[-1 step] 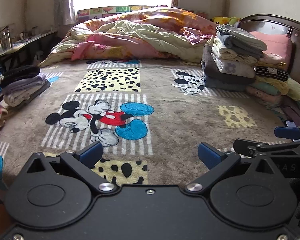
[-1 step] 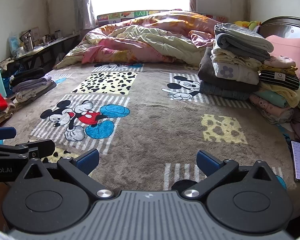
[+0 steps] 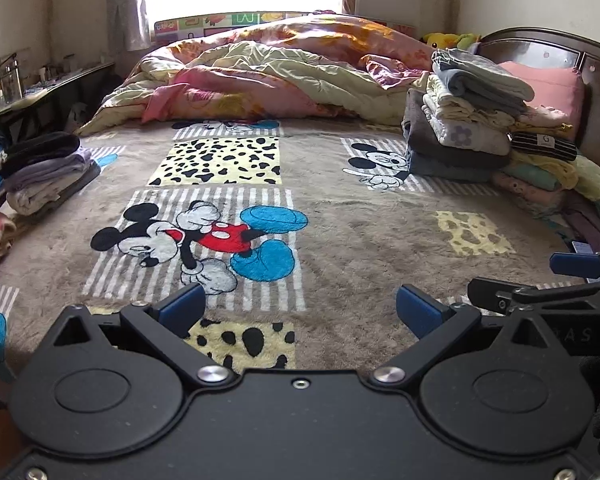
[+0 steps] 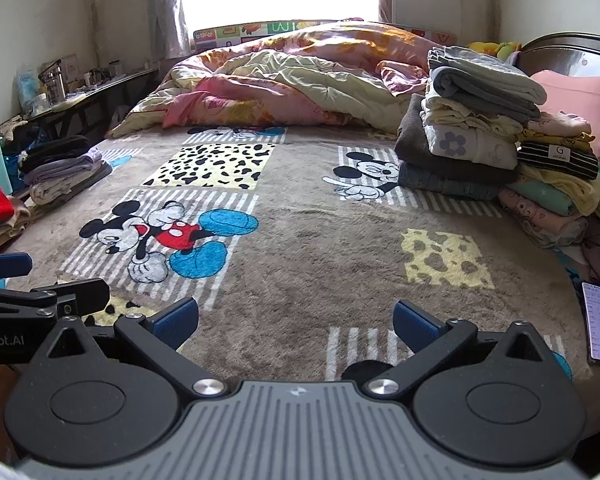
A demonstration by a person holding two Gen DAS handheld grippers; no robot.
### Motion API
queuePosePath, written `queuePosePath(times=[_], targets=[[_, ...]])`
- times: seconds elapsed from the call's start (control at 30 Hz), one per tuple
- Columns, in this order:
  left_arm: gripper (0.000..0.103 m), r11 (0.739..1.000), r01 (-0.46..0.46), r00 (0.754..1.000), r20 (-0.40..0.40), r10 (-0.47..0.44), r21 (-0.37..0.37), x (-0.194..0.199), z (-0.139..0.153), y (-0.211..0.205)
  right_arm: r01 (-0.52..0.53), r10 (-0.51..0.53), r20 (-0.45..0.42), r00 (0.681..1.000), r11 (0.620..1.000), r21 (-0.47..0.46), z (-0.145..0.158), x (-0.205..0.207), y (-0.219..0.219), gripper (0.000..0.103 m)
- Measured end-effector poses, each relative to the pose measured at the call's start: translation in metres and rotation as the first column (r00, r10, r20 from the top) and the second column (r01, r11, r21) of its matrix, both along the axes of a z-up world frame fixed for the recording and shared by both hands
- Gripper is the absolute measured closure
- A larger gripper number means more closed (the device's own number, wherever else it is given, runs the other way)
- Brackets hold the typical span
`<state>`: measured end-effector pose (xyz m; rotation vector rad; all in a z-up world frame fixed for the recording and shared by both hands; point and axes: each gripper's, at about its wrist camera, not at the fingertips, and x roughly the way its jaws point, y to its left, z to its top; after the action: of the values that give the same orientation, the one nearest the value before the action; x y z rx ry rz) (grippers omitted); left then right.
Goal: Fold clothes
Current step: 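Move both tools toward the stack of folded clothes by the headboard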
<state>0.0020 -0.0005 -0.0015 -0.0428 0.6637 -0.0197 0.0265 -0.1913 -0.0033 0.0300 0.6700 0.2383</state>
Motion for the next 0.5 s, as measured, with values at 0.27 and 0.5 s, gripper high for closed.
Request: queuePosePath(times=[0.27, 0.5], targets=[[0.0, 1.0, 0.008, 1.0, -0.002, -0.008, 0.014, 0.009, -0.006, -0.002, 0.019, -0.019, -0.015, 1.0, 0.999, -0.031, -0.003, 0.003, -0.005, 0.0], [0.0, 1.0, 0.011, 1.0, -0.001, -0.011, 0.026, 0.015, -0.011, -0.002, 0.016, -0.016, -0.002, 1.0, 0.999, -0.048, -0.008, 0.008, 0.001, 0.0]])
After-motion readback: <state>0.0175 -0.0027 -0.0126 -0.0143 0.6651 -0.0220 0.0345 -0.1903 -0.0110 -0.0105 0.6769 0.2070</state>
